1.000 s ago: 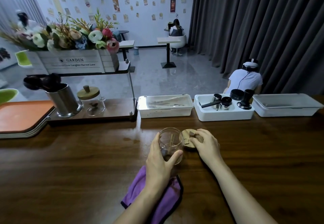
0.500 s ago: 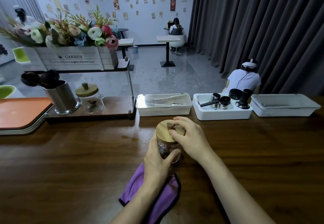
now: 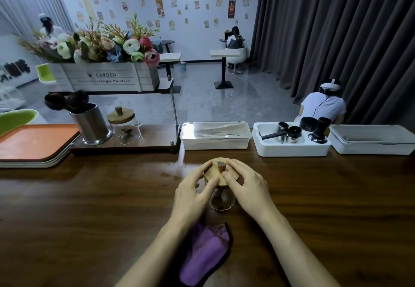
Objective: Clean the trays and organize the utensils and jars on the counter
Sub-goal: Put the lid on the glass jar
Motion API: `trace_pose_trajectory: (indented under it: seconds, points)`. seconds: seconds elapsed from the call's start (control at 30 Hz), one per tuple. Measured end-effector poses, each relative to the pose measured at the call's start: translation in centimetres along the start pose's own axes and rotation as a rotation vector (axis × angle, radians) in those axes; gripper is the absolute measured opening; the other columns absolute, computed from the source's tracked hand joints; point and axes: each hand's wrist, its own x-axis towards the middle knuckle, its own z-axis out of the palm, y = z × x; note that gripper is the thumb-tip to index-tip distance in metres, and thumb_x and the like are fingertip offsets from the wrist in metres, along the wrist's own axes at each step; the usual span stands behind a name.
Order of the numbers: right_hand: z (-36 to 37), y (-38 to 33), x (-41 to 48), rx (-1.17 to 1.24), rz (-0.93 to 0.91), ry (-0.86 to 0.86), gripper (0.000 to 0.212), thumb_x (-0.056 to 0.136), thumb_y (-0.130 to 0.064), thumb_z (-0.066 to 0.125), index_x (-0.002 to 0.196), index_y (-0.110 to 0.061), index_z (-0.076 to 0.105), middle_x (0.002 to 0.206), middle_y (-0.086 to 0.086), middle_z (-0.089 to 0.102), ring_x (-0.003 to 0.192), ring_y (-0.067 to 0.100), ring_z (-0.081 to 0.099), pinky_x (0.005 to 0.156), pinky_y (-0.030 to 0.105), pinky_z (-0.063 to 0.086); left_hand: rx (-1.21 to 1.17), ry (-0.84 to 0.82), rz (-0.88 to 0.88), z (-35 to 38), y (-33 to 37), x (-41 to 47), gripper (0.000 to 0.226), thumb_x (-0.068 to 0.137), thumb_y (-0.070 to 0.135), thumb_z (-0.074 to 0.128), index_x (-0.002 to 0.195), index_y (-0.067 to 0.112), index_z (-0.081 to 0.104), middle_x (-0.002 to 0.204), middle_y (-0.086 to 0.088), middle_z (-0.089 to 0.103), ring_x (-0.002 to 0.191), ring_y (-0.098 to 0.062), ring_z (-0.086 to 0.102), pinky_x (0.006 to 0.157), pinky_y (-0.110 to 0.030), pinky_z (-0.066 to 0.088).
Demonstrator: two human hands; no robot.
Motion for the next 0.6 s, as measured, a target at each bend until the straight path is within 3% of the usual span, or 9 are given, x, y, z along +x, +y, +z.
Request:
trace_pose_trajectory:
  seconds: [0.1, 0.2, 0.27, 0.37, 0.43, 0.53, 0.6]
  points:
    - [0.1, -0.1, -0.6, -0.013, 0.025, -0.009, 0.04, 0.096, -0.051, 0.057, 0.136, -0.047, 0.056, 0.13, -0.018, 0.065, 0.119, 0.007, 0.058, 0.085, 0.016, 0.041, -0.022, -0.026, -0.056, 0.0, 0.1, -0.5, 0.046, 0.09, 0.05, 0.072, 0.132, 0.059, 0.057, 0.119, 0.019, 0.071, 0.109, -0.002, 0.069, 0.1, -0.041, 0.056]
    - [0.2, 0.4, -0.5, -0.016, 0.086, -0.065, 0.042, 0.094, -0.058, 0.053, 0.136, -0.055, 0.051, 0.12, -0.007, 0.071, 0.115, 0.02, 0.063, 0.086, 0.029, 0.046, -0.047, -0.024, -0.119, 0.3, 0.5, -0.7, 0.044, 0.091, 0.039, 0.075, 0.126, 0.059, 0.06, 0.11, 0.015, 0.075, 0.1, -0.001, 0.072, 0.098, -0.041, 0.056]
    - [0.0, 0.8, -0.2, -0.017, 0.119, -0.104, 0.043, 0.094, -0.06, 0.052, 0.136, -0.058, 0.048, 0.12, -0.005, 0.071, 0.117, 0.024, 0.062, 0.088, 0.031, 0.046, -0.043, -0.017, -0.14, 0.3, 1.0, -0.6, 0.042, 0.088, 0.042, 0.076, 0.123, 0.06, 0.062, 0.106, 0.017, 0.076, 0.099, 0.001, 0.072, 0.1, -0.04, 0.055]
    - [0.2, 1.3, -0.4, 0.069, 0.108, -0.162, 0.05, 0.095, -0.061, 0.051, 0.144, -0.053, 0.043, 0.139, -0.013, 0.06, 0.13, 0.014, 0.053, 0.095, 0.024, 0.04, -0.037, -0.038, -0.171, 0.3, 1.0, -0.6, 0.048, 0.081, 0.056, 0.071, 0.127, 0.062, 0.058, 0.107, 0.02, 0.075, 0.105, 0.002, 0.07, 0.102, -0.043, 0.053]
    - [0.6, 1.9, -1.1, 0.198, 0.067, -0.161, 0.063, 0.091, -0.066, 0.053, 0.15, -0.049, 0.035, 0.155, -0.013, 0.042, 0.14, 0.005, 0.041, 0.109, 0.022, 0.035, -0.067, -0.065, -0.19, 0.4, 0.8, -0.7, 0.055, 0.084, 0.057, 0.072, 0.136, 0.062, 0.052, 0.112, 0.019, 0.075, 0.107, 0.0, 0.069, 0.102, -0.043, 0.054]
    - [1.8, 3.1, -3.2, 0.315, 0.088, -0.098, 0.071, 0.084, -0.071, 0.058, 0.144, -0.067, 0.022, 0.165, -0.007, 0.022, 0.143, 0.015, 0.041, 0.111, 0.036, 0.044, -0.103, -0.016, -0.176, 0.7, 0.5, -1.5, 0.062, 0.094, 0.037, 0.072, 0.146, 0.054, 0.043, 0.116, 0.032, 0.069, 0.117, 0.005, 0.064, 0.1, -0.018, 0.05]
    - [2.6, 3.4, -4.4, 0.369, 0.104, -0.034, 0.068, 0.085, -0.062, 0.062, 0.137, -0.076, 0.021, 0.16, -0.011, 0.032, 0.138, 0.014, 0.048, 0.103, 0.028, 0.05, -0.119, 0.018, -0.154, 1.0, 0.3, -2.1, 0.063, 0.096, 0.026, 0.071, 0.147, 0.049, 0.043, 0.116, 0.037, 0.067, 0.118, 0.007, 0.062, 0.099, -0.016, 0.049]
